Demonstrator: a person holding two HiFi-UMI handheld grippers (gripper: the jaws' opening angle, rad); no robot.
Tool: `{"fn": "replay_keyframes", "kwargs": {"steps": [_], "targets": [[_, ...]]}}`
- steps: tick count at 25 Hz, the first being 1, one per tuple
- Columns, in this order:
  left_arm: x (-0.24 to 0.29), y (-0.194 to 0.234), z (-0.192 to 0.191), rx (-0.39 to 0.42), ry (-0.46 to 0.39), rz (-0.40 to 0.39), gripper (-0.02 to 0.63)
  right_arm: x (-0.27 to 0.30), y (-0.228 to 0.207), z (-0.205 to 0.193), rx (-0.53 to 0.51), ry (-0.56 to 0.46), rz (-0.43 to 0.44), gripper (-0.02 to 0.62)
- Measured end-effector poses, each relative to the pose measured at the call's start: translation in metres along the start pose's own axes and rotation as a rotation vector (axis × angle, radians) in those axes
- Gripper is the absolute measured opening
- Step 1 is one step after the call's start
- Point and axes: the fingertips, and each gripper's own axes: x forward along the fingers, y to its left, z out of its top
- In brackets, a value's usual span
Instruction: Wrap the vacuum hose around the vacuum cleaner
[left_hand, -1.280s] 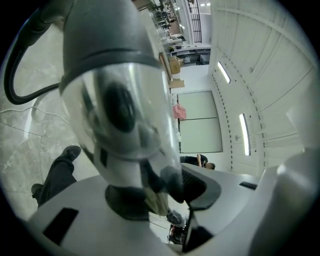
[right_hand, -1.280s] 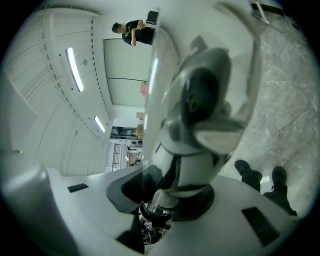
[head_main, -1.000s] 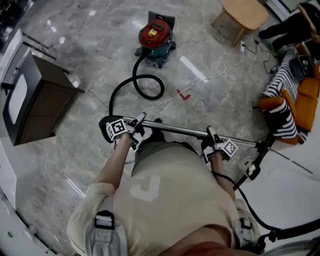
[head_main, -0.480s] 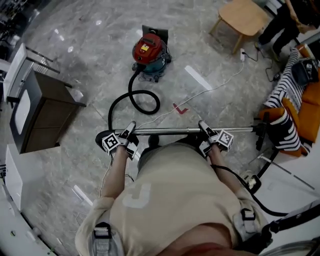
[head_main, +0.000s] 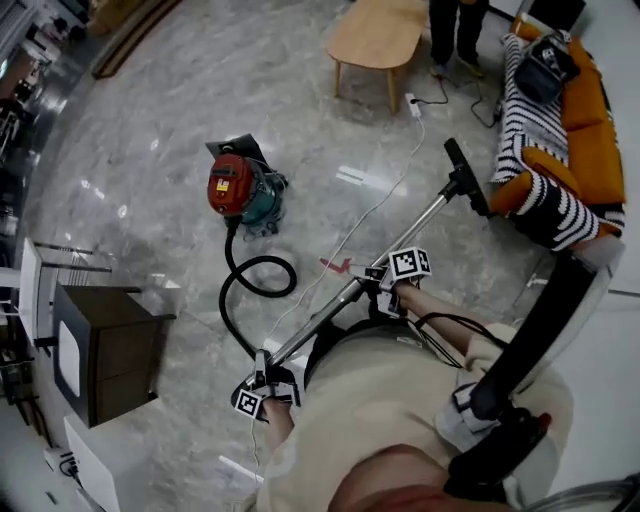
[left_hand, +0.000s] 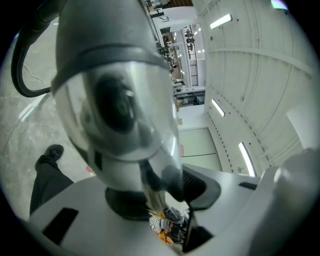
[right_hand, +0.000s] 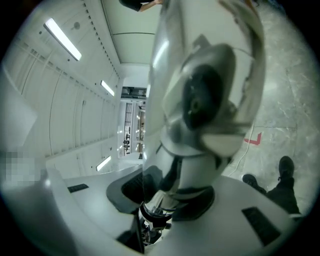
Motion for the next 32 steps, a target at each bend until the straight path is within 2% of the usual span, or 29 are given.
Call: {"fn": "replay_keyframes", "kwargs": {"steps": [3,7,9,11,14,18,21,23,24,25,27,30,32], "targets": [[-0.007,0.011,-0.010,-0.034,-0.023,0.009,0.147,0.005,-0.002,0.005,-0.038,0.041,0.006,0.106],[-0.016,0.020,-0.006,-0.020,-0.027,-0.004,0.147,0.015,-0.001,0.001,-0.054,0.079,0.028,0.106],[-0.013,0.027,-0.007,-0.013,0.032,-0.023,0.147,0.011,-0.003,0.001,-0.072,0.063,0.038,0.106],[0.000,0.031,-0.006,-0.015,0.128,-0.019,0.147,0.003,-0.010,0.004,-0.057,0.010,0.031,0.106],[0.026,0.027,0.016,-0.017,0.204,-0.017,0.149,0.020,-0.006,0.017,-0.037,-0.046,0.015,0.106],[0.043,0.003,0.048,-0.020,0.256,-0.085,0.167,0.066,0.011,0.033,-0.024,-0.048,-0.046,0.106],[0.033,0.002,0.051,-0.005,0.354,-0.129,0.177,0.087,0.016,0.046,-0.030,-0.041,-0.093,0.106],[0.017,0.005,0.042,0.012,0.449,-0.109,0.178,0.098,0.023,0.059,-0.052,-0.027,-0.105,0.106],[0.006,0.008,0.036,0.044,0.515,-0.082,0.178,0.103,0.027,0.066,-0.065,-0.022,-0.107,0.106],[-0.005,0.011,0.031,0.111,0.598,-0.052,0.176,0.108,0.030,0.072,-0.078,-0.018,-0.107,0.106],[-0.023,0.006,0.023,0.304,0.786,-0.041,0.176,0.122,0.036,0.083,-0.112,-0.003,-0.108,0.106],[-0.038,-0.022,0.011,0.543,1.043,-0.053,0.176,0.145,0.050,0.092,-0.176,0.044,-0.102,0.106],[-0.037,-0.031,0.018,0.748,1.164,0.016,0.176,0.159,0.063,0.096,-0.221,0.085,-0.087,0.106]]}}
